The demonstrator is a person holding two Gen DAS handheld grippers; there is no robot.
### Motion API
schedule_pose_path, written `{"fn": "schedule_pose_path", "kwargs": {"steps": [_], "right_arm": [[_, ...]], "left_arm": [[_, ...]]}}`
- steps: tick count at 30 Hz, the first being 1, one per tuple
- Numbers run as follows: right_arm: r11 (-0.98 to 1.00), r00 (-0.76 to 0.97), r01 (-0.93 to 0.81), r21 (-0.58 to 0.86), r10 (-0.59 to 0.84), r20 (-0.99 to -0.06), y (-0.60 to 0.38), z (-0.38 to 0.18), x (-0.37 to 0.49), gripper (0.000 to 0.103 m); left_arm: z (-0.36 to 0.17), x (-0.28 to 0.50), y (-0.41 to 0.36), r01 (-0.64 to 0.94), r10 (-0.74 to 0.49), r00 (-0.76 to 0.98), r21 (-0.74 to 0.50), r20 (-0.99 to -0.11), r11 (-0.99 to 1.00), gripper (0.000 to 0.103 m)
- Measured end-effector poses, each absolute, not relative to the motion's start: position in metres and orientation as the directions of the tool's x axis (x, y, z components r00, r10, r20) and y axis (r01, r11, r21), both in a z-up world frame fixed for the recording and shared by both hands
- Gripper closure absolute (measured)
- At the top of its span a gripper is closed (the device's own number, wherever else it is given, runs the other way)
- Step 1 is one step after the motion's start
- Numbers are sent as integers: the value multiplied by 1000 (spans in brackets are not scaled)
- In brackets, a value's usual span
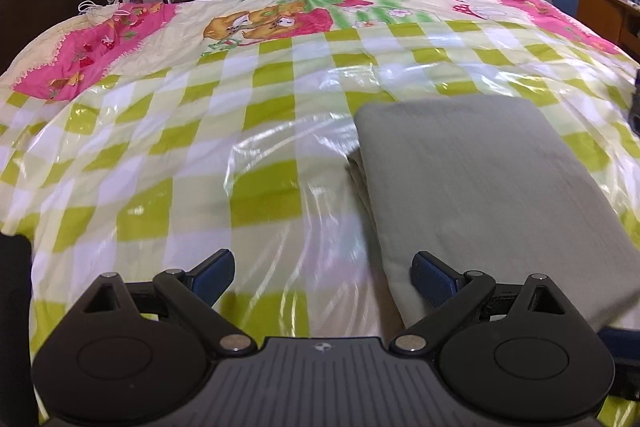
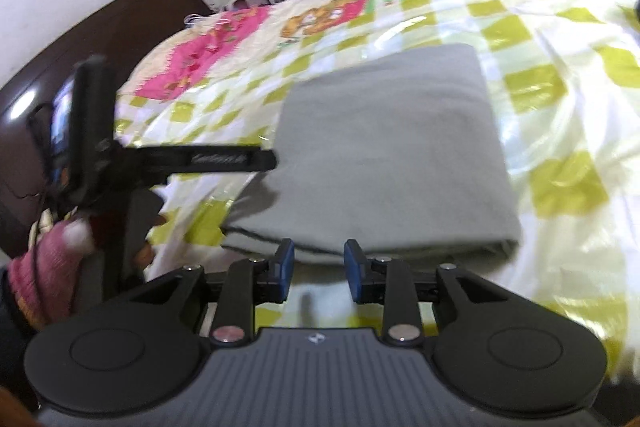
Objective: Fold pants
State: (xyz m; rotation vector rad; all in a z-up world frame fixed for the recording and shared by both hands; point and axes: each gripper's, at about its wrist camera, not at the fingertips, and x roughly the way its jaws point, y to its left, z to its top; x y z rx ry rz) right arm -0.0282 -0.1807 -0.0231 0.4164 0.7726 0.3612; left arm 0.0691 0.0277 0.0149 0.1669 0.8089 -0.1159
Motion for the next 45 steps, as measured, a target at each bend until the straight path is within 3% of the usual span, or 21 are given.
{"fn": "schedule_pose_path", "kwargs": {"steps": [10, 18, 25, 45], "right_arm": [[873, 663, -175, 456, 447, -601, -170, -20, -48, 69], [900, 737, -87, 427, 346, -580, -182, -14, -53, 69], [921, 731, 15, 390, 256, -633, -192, -20, -48, 69], [975, 718, 9, 223, 149, -680, -174, -20, -52, 67]], "left_arm": [[17, 33, 35, 179, -74, 676, 67, -733, 982, 0], [18, 7, 27, 207, -124, 665, 22, -736, 978, 0], [14, -8, 13, 237, -139, 645, 23, -751, 971, 0], [16, -20, 9, 268, -174, 649, 8, -741, 964, 0]]}}
